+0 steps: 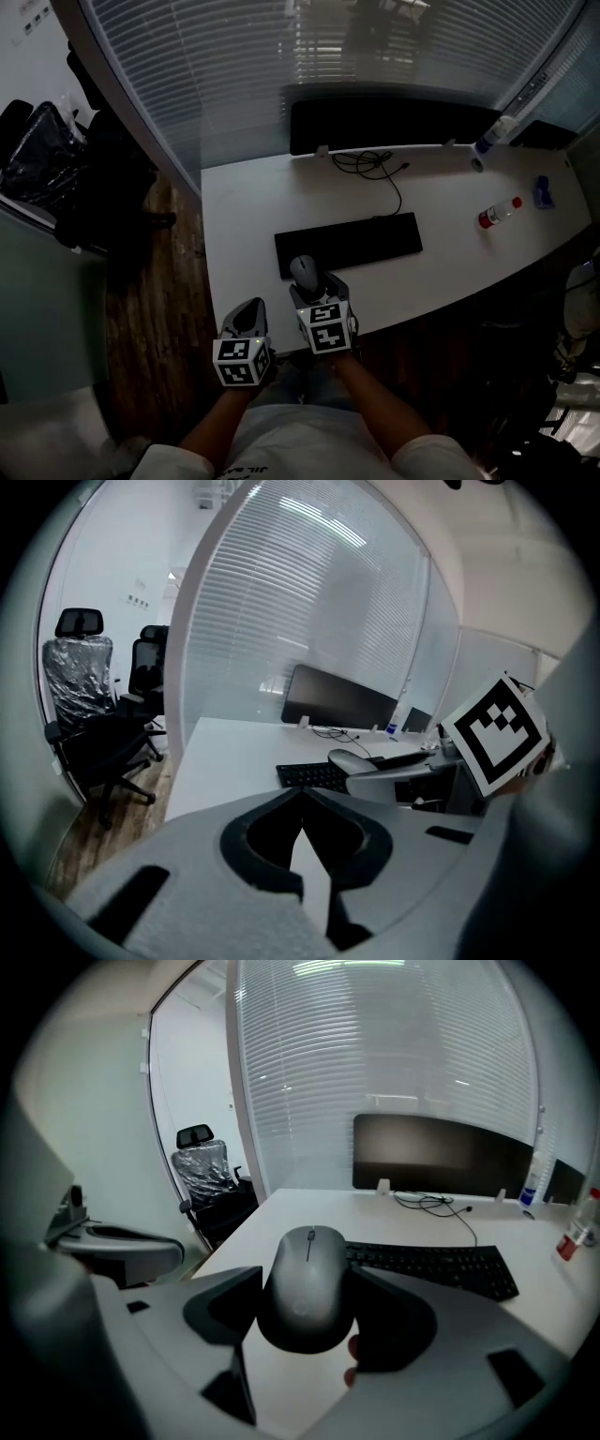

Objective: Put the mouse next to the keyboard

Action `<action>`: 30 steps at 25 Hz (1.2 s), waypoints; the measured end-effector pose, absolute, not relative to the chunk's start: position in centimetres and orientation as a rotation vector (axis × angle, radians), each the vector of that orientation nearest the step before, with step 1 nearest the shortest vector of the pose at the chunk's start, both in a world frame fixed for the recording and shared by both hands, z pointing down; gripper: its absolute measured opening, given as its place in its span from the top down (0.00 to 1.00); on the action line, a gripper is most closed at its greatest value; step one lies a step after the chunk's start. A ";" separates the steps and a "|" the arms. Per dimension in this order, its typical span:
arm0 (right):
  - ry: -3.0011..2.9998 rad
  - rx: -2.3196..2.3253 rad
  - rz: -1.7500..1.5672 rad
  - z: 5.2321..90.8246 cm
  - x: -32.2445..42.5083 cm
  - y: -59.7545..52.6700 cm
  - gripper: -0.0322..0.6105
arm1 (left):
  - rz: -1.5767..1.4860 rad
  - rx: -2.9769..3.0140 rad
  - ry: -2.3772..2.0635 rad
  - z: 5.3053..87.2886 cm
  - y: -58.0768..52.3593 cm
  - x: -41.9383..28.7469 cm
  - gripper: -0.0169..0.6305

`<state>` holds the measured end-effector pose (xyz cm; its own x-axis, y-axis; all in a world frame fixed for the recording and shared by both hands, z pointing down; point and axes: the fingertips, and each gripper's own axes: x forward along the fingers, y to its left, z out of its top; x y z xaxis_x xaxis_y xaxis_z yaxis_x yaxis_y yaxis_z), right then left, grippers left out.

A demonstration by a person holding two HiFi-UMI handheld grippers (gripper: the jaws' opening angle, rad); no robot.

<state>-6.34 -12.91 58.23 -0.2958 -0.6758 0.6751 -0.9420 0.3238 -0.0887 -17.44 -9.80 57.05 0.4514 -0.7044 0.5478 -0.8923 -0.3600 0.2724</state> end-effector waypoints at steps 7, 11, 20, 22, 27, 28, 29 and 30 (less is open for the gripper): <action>-2.022 1.499 0.649 58.0 2.6 -12.5 0.49 | 0.480 2.220 -1.243 57.5 -10.7 -10.2 0.97; -1.972 1.558 0.662 57.9 8.2 -11.9 0.49 | 0.498 2.255 -1.199 57.4 -11.2 -5.8 0.97; -1.862 1.645 0.706 58.8 20.0 -10.9 0.49 | 0.548 2.325 -1.112 58.3 -12.5 3.6 0.97; -1.853 1.643 0.705 59.4 22.3 -11.0 0.49 | 0.555 2.325 -1.104 58.7 -12.8 5.3 0.97; -1.831 1.647 0.724 61.1 27.7 -11.5 0.49 | 0.564 2.324 -1.093 59.3 -13.2 8.7 0.97; -1.829 1.647 0.732 61.4 28.6 -11.6 0.49 | 0.568 2.327 -1.092 59.5 -13.2 9.2 0.97; -1.826 1.647 0.739 61.7 29.3 -11.7 0.49 | 0.573 2.328 -1.092 59.8 -13.2 9.6 0.97; -1.821 1.647 0.745 62.1 30.1 -11.8 0.49 | 0.579 2.326 -1.093 60.2 -13.3 10.1 0.97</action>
<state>30.05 -11.80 62.08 -0.0812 -0.6794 0.7293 -0.9957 0.0874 -0.0296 10.05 -13.30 60.22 0.5868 -0.5801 0.5650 -0.7934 -0.5515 0.2577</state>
